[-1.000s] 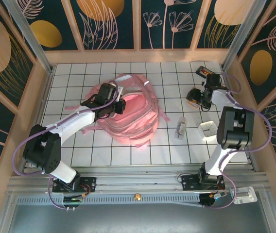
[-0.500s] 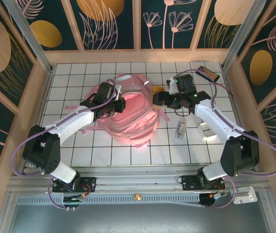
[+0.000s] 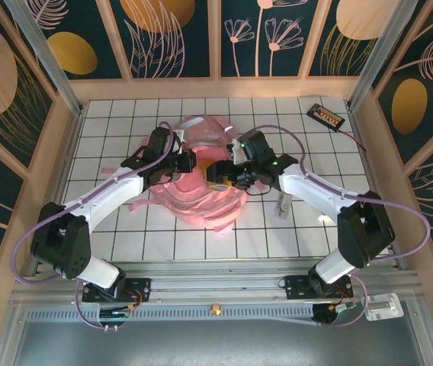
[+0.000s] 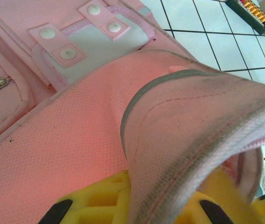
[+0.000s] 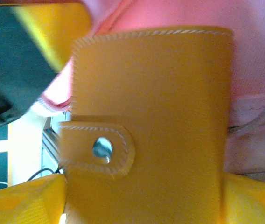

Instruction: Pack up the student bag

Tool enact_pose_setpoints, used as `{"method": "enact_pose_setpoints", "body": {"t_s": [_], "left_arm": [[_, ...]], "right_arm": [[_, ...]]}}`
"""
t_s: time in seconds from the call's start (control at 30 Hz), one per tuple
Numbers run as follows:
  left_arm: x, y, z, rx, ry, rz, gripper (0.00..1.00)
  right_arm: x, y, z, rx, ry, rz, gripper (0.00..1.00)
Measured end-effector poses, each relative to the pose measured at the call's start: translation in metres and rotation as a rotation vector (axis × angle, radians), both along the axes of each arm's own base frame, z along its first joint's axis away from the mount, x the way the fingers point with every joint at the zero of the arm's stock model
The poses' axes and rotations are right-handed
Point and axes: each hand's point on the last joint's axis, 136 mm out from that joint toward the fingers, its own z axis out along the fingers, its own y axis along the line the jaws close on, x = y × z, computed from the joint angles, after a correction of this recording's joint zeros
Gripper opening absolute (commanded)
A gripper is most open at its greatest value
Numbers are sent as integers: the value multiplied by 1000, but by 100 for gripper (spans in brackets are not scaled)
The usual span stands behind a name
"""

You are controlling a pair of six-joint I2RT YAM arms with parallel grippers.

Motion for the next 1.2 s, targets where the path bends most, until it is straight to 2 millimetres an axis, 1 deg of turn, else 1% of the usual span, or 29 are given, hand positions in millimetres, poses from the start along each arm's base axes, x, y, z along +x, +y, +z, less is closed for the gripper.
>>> {"method": "enact_pose_setpoints", "body": {"t_s": [0.1, 0.23, 0.37, 0.47, 0.57, 0.63, 0.7, 0.8, 0.83, 0.9, 0.97, 1.03, 1.07, 1.1, 1.2], "left_arm": [[-1, 2, 1, 1, 5, 13, 0], [0, 5, 0, 7, 8, 33, 0], [0, 7, 0, 7, 12, 43, 0], [0, 7, 0, 4, 15, 44, 0], [-1, 7, -1, 2, 19, 45, 0], [-1, 7, -2, 2, 22, 43, 0], [-2, 7, -4, 4, 25, 43, 0], [-2, 7, -4, 5, 25, 43, 0], [-2, 7, -4, 5, 26, 44, 0], [-2, 8, -4, 7, 25, 47, 0], [-1, 9, -4, 7, 24, 50, 0], [-1, 10, -4, 9, 23, 53, 0], [0, 10, -4, 10, 23, 55, 0], [0, 11, -4, 10, 23, 55, 0], [0, 11, -4, 9, 23, 55, 0]], "right_arm": [[3, 4, -9, -1, 27, -15, 85], [10, 9, -7, 27, 34, -44, 85], [10, 18, -6, 50, 31, -48, 77], [7, 25, -15, 30, 25, -38, 76], [7, 28, -32, -40, -3, -21, 76], [5, 29, -41, -82, -23, 0, 72], [4, 30, -51, -127, -45, 23, 65], [6, 31, -63, -187, -77, 51, 48], [6, 32, -65, -200, -87, 62, 43], [6, 34, -65, -211, -110, 81, 37], [5, 36, -63, -213, -128, 95, 26], [4, 37, -62, -210, -134, 103, 11], [3, 38, -60, -205, -136, 105, 6], [3, 39, -57, -197, -140, 105, 4], [1, 39, -51, -173, -149, 104, 2]]}}
